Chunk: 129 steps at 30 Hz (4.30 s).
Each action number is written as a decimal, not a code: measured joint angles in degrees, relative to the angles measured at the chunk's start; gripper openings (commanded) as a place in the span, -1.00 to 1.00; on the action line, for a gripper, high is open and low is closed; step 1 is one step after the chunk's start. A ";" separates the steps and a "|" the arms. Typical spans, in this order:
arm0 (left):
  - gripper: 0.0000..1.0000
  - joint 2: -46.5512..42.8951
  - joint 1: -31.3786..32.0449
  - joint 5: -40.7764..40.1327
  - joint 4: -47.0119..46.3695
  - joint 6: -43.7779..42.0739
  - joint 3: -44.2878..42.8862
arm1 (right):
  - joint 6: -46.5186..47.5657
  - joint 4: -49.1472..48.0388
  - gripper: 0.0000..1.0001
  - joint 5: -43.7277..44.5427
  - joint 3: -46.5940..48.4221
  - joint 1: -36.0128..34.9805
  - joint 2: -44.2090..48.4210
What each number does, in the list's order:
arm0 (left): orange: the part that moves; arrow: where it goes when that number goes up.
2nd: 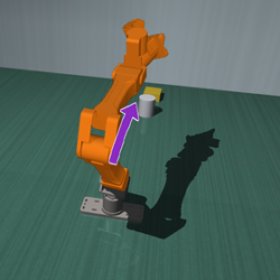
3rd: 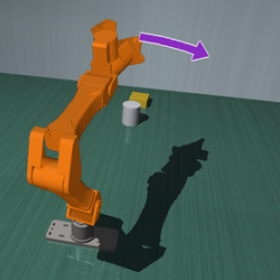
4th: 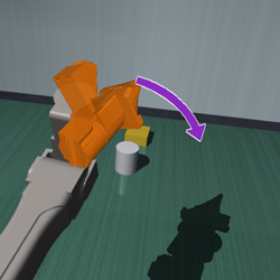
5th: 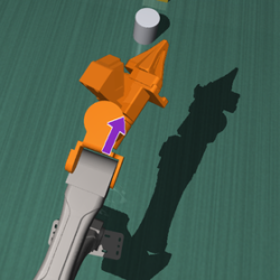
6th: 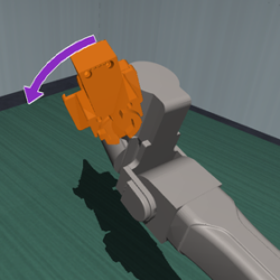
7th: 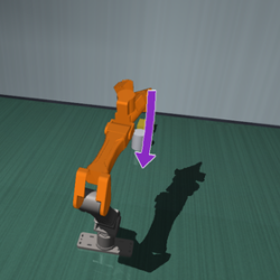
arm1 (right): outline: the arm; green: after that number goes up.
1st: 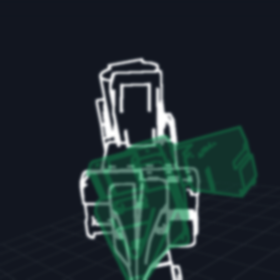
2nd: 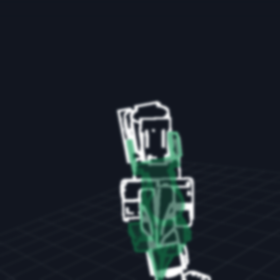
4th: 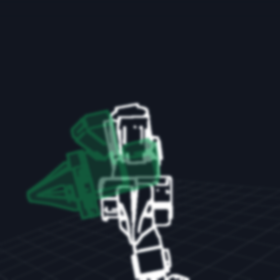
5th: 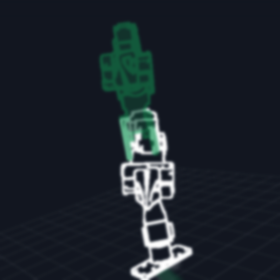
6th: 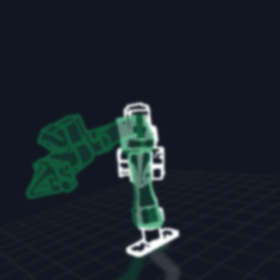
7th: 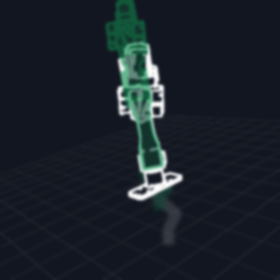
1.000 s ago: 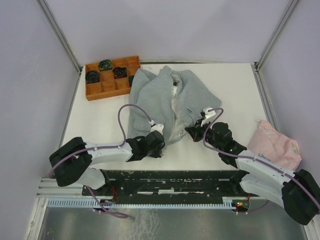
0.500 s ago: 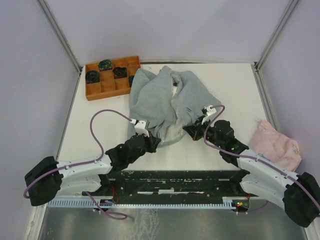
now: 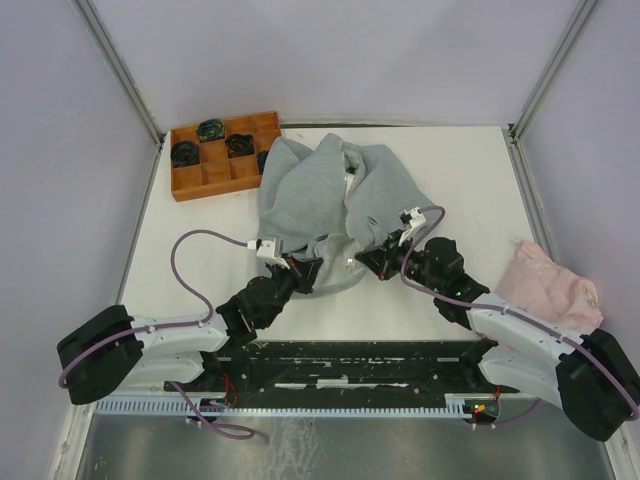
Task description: Zip up the jacket
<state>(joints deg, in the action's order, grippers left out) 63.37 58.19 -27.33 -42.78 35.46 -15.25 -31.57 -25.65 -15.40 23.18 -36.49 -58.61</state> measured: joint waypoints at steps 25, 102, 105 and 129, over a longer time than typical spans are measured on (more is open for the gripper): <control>-0.95 15.12 0.20 -7.17 -25.27 -6.03 -2.27 | -10.86 -10.84 -1.00 -2.43 0.13 0.00 -9.01; -0.95 12.87 6.10 -5.49 -20.68 -13.03 -1.79 | -16.55 -5.68 -1.00 4.09 1.11 -1.18 -7.02; -0.95 11.04 6.29 -5.03 -18.25 -13.00 -1.25 | -16.37 -5.35 -1.00 4.13 1.31 -1.44 -6.97; -0.95 0.98 4.50 1.40 10.86 -1.25 -6.99 | -5.53 4.24 -0.56 1.05 6.32 -1.99 -10.01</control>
<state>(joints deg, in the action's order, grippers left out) 64.36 62.70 -25.93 -31.92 34.22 -22.24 -37.10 -21.41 -14.35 29.50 -38.48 -68.62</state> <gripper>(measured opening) 0.054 0.147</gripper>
